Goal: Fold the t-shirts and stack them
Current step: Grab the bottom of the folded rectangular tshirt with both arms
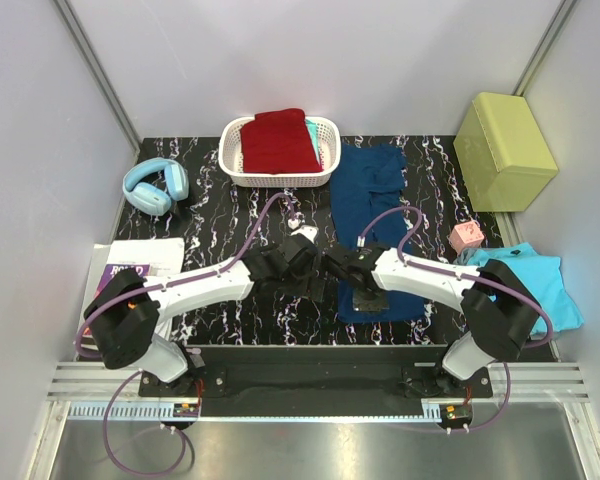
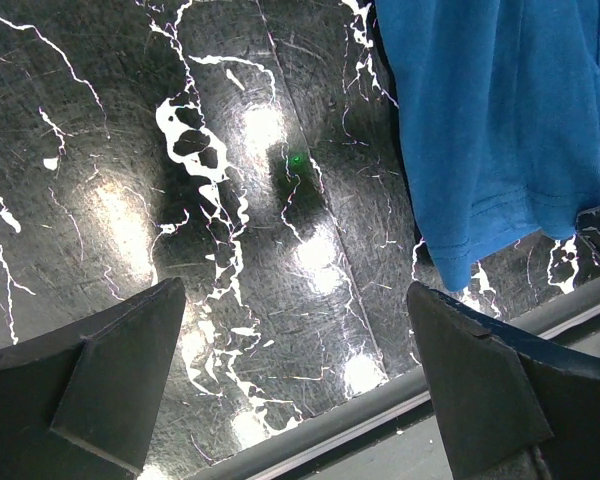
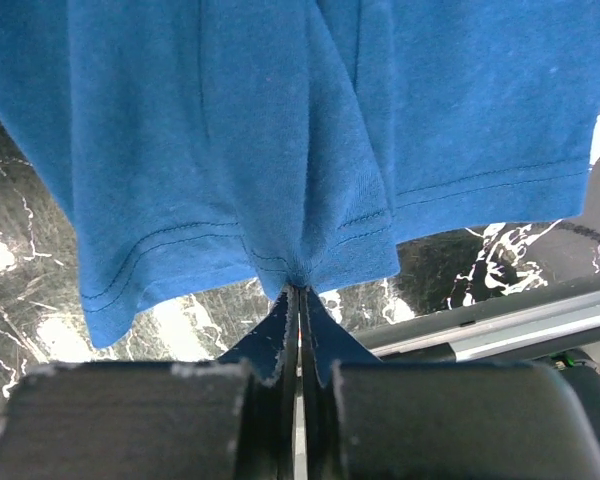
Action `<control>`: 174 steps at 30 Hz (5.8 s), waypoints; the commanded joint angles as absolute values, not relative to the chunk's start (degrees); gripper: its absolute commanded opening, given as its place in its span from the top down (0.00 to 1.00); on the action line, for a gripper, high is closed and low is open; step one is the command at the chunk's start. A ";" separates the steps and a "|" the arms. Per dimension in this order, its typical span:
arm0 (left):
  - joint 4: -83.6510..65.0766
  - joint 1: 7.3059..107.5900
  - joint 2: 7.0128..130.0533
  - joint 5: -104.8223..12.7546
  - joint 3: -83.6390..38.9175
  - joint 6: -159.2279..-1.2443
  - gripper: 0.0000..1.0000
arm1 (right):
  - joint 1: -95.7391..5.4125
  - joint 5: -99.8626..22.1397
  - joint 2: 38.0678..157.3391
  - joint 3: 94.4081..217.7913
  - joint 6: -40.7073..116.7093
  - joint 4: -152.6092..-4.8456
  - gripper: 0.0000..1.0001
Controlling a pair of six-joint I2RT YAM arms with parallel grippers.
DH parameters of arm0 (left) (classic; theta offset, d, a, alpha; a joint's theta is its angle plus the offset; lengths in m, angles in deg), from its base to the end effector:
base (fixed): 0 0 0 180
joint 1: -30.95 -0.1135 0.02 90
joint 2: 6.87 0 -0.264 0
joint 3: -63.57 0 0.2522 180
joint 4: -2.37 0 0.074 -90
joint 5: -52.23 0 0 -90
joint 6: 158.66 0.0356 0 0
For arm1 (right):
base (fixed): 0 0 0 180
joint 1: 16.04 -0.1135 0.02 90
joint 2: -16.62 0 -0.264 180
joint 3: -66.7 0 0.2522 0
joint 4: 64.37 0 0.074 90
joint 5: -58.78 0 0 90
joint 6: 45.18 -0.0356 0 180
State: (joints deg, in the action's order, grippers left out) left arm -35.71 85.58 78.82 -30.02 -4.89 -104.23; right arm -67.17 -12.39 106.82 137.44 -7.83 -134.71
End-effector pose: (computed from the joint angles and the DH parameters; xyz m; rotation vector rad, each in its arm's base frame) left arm 0.1794 -0.2445 0.2122 0.3741 2.5588 -0.4484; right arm 0.1715 0.1945 0.1858 0.0389 2.8665 -0.2894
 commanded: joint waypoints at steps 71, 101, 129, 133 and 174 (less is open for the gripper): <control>-33.80 83.33 77.77 -30.65 -3.46 -102.67 0.01 | -67.28 -10.12 111.28 143.75 -16.26 -138.42 1.00; -33.72 82.28 74.60 -29.33 -1.34 -104.69 0.01 | -67.63 -10.93 104.26 140.39 -21.11 -139.56 0.85; -34.51 82.28 73.02 -29.24 -0.38 -104.34 0.01 | -67.72 0.59 109.62 143.57 -28.04 -147.21 0.82; -34.24 82.28 73.55 -29.77 -0.55 -104.25 0.01 | -67.72 1.21 106.37 144.10 -28.83 -148.97 0.79; -32.49 85.61 75.11 -34.87 -2.31 -100.39 0.01 | -68.95 13.68 84.31 150.77 -22.88 -144.50 0.55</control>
